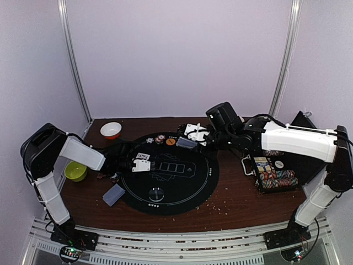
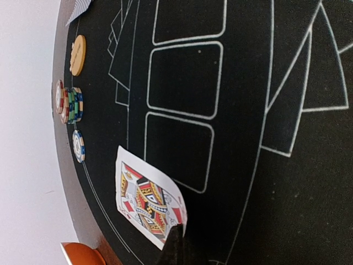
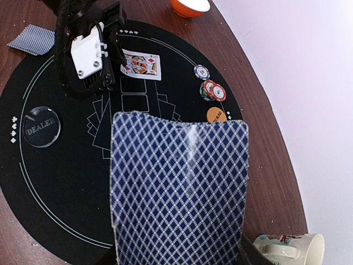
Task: Distribute texas hold em gaming equipment
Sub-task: Flop the poker card into the community card area.
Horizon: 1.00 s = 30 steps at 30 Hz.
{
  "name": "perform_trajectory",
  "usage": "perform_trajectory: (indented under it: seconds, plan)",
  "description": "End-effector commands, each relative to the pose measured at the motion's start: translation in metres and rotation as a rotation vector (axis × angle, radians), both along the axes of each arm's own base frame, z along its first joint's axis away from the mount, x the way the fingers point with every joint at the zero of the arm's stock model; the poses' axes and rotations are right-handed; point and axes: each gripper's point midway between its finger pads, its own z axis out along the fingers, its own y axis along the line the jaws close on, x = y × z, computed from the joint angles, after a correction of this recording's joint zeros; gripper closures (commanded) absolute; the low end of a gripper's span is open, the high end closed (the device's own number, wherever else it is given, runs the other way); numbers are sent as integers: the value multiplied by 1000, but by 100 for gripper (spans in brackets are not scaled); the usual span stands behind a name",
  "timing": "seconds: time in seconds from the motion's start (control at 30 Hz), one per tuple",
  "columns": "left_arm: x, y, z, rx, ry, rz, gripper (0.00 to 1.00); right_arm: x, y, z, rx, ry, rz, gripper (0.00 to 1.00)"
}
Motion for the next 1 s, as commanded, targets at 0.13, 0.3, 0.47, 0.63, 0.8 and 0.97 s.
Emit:
perform_trajectory:
  seconds: [0.13,0.3,0.47,0.63,0.8,0.97]
  plan:
    - [-27,21,-28,57,146,27,100,0,-5,16,30,-27,-14,53]
    - [-26,26,-28,63,145,47,100,-1,-7,16,24,-28,-18,53]
    - [-24,30,-24,59,145,66,100,-1,-10,16,20,-36,-22,53]
    - [-26,33,-21,52,142,72,100,-1,-10,16,23,-36,-19,53]
    - [-29,31,-23,38,156,59,100,-1,-10,16,21,-36,-19,53]
    - [-33,23,-21,12,170,29,100,-2,-13,16,18,-37,-23,53]
